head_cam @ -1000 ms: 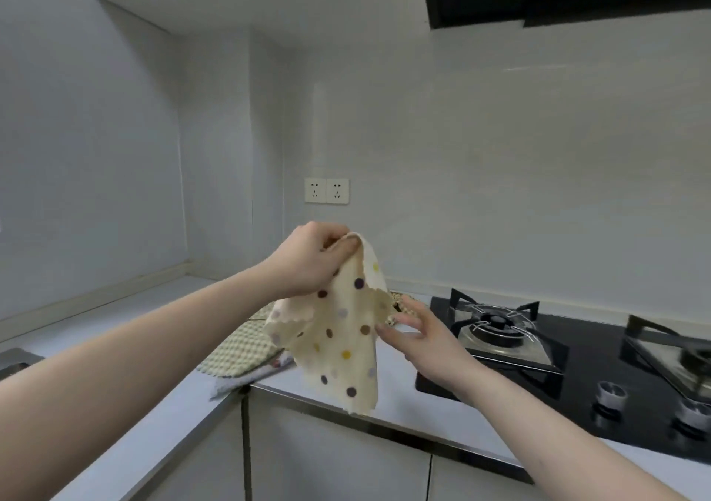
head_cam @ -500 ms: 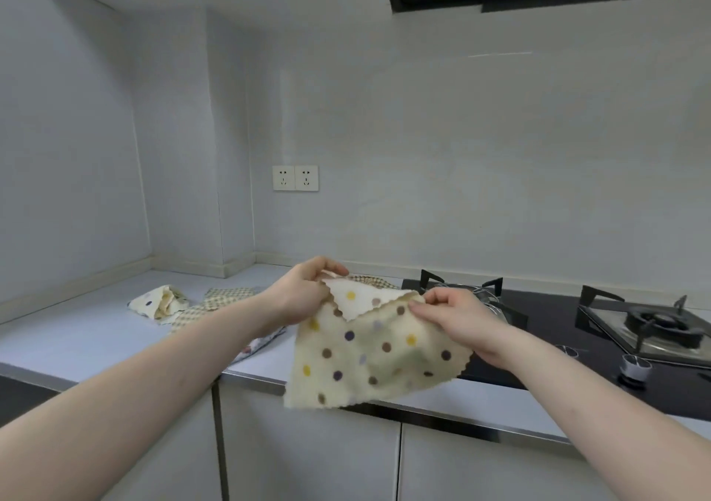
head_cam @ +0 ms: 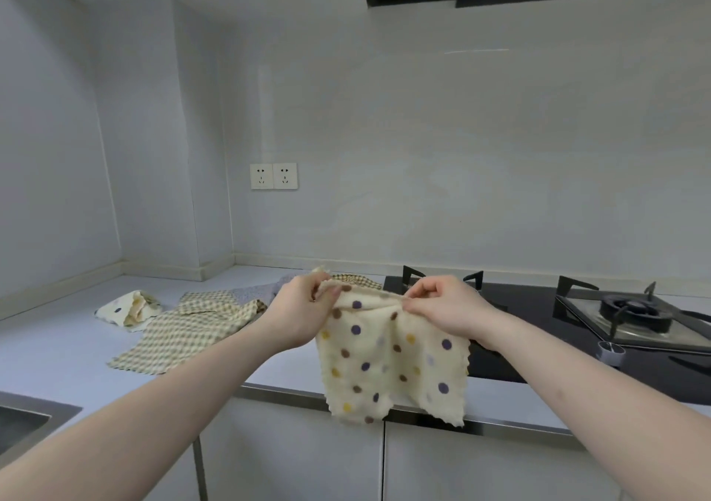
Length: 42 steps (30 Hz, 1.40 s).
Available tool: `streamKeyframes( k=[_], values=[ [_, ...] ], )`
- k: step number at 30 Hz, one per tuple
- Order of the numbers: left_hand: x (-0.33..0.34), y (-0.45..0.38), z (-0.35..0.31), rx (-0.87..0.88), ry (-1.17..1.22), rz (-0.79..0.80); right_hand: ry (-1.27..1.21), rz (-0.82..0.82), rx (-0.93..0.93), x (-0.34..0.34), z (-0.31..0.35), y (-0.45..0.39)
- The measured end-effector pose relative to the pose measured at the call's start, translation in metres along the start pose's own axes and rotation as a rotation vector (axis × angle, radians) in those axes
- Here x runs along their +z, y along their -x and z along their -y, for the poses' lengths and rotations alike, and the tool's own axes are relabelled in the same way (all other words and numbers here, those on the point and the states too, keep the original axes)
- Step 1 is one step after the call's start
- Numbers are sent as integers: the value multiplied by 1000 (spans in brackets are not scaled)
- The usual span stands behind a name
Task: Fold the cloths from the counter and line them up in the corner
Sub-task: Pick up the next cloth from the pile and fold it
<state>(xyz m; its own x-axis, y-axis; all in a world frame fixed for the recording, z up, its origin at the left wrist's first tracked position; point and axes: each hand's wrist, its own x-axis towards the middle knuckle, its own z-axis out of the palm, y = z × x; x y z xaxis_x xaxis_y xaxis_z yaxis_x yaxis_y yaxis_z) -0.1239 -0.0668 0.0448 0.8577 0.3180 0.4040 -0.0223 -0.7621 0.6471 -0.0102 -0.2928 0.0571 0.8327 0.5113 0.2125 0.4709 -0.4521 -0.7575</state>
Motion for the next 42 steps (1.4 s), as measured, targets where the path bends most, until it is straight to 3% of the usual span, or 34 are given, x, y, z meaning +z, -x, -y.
streamKeyframes(
  k=[16,25,28,31,36,39,42],
  values=[
    [-9,-29,-21,-30,-27,-2,121,76,19,-40,-6,-23],
    [-12,-29,-32,19,207,-131,-43,-48,-163,-54,0,-23],
    [-15,-33,-34,21,205,-159,-67,44,-172,-64,0,-19],
    [-16,-37,-30,-9,141,-157,64,109,-131,-66,-9,-20],
    [-18,-51,-17,-55,-91,-120,258,-139,-93,-69,-16,-32],
    [-26,-55,-24,14,-36,-217,194,-360,-138,-77,-8,-32],
    [-34,-46,-32,112,75,-259,150,-450,-244,-83,-1,-15]
  ],
)
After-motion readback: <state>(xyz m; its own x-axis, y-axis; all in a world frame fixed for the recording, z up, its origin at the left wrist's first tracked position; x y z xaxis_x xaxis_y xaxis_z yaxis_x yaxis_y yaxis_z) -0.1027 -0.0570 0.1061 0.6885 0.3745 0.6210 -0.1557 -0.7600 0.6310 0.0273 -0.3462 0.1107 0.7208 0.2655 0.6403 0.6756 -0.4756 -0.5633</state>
